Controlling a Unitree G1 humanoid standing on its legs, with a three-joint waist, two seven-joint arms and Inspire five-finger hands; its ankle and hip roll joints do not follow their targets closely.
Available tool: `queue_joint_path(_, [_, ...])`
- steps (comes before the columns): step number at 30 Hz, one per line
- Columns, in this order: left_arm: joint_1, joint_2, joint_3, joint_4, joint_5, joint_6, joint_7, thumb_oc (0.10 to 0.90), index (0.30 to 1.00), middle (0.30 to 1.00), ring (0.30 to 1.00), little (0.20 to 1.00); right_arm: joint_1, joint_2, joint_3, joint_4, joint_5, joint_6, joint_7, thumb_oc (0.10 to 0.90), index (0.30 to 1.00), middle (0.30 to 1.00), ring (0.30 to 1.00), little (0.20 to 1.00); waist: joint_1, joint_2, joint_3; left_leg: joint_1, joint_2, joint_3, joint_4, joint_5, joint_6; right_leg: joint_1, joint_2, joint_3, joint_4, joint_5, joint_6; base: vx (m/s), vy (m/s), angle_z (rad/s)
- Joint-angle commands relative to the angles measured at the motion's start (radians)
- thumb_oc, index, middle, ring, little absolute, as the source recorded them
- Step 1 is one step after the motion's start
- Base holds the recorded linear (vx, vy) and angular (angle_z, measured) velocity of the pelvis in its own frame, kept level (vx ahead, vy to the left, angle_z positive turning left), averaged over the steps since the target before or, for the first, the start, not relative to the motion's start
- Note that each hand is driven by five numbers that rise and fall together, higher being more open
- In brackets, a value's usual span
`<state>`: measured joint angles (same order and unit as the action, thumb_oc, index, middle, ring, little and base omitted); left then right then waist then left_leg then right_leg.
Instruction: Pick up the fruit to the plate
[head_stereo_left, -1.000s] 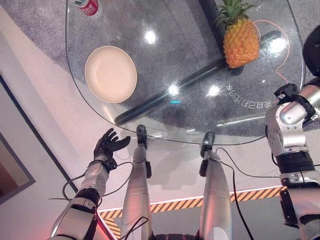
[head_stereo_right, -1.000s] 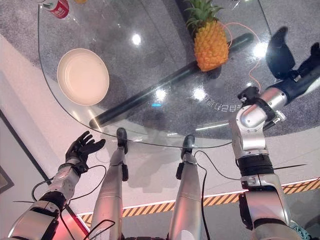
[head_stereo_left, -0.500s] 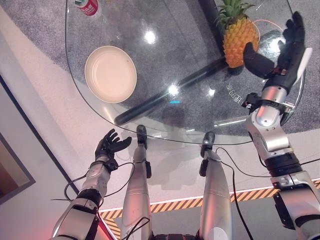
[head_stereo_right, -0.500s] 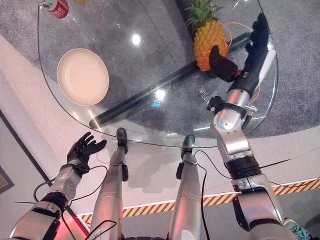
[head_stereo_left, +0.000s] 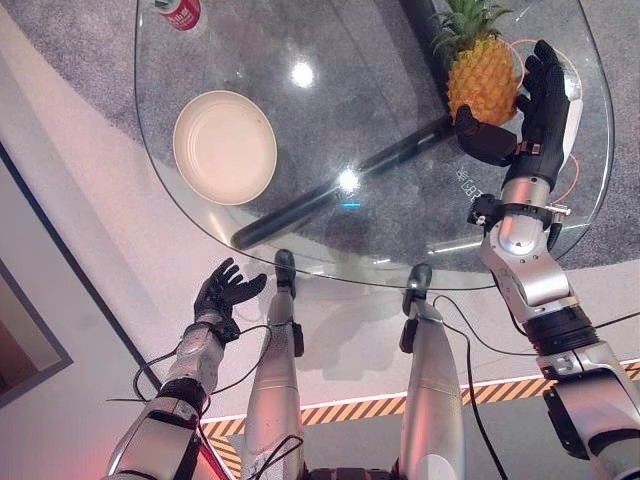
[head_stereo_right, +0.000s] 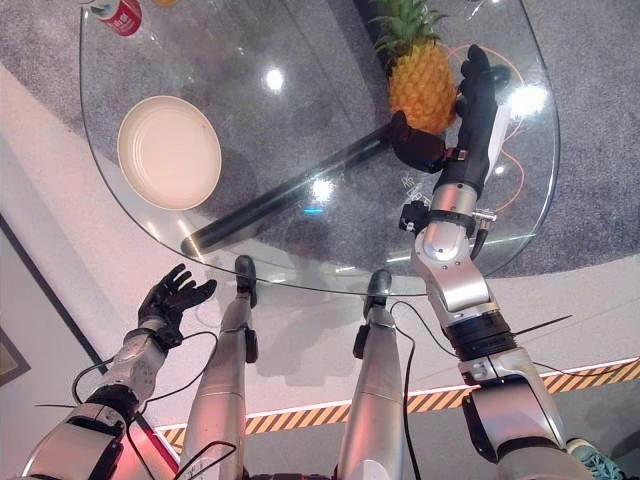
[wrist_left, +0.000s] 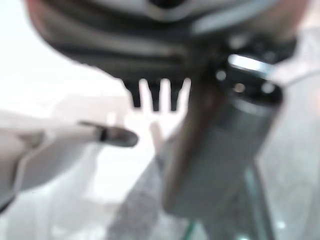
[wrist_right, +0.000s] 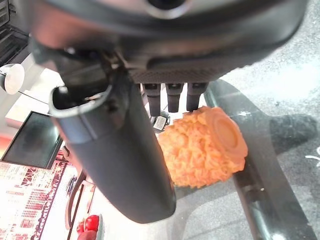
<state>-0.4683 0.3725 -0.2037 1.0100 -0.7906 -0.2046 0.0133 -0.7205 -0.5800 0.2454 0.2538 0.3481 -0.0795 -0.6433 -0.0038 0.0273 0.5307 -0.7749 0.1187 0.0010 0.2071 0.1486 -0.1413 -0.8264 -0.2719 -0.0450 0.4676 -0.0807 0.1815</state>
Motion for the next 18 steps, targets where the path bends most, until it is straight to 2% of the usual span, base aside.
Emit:
queue_joint_path(1, [0.033,0.023,0.020,0.015,0.027,-0.019,0.007,0.800,0.900,0.900,0.900,0.900,-0.047,-0.022,-0.009,-0.106,-0.061,-0.017,-0.016,0.800,0.900,0.900,0.900,0.900,-0.002,-0.003,-0.011,-0.001,0.007,-0.001,0.097,-0.091,0.008,0.037,-0.001,-0.090,-0.156,0.151,-0.020,0.00,0.000,0.00])
queue_joint_path(18, [0.024,0.026,-0.003,0.019,0.025,-0.002,0.002,0.800,0.900,0.900,0.900,0.900,-0.129,-0.040,0.009,-0.005,-0.017,0.077,-0.090,0.800,0.900,0.900,0.900,0.900,0.012,0.005,-0.011,-0.008,0.007,-0.006,0.105,-0.091,0.010,0.028,-0.005,-0.092,-0.144,0.153,-0.020,0.00,0.000,0.00])
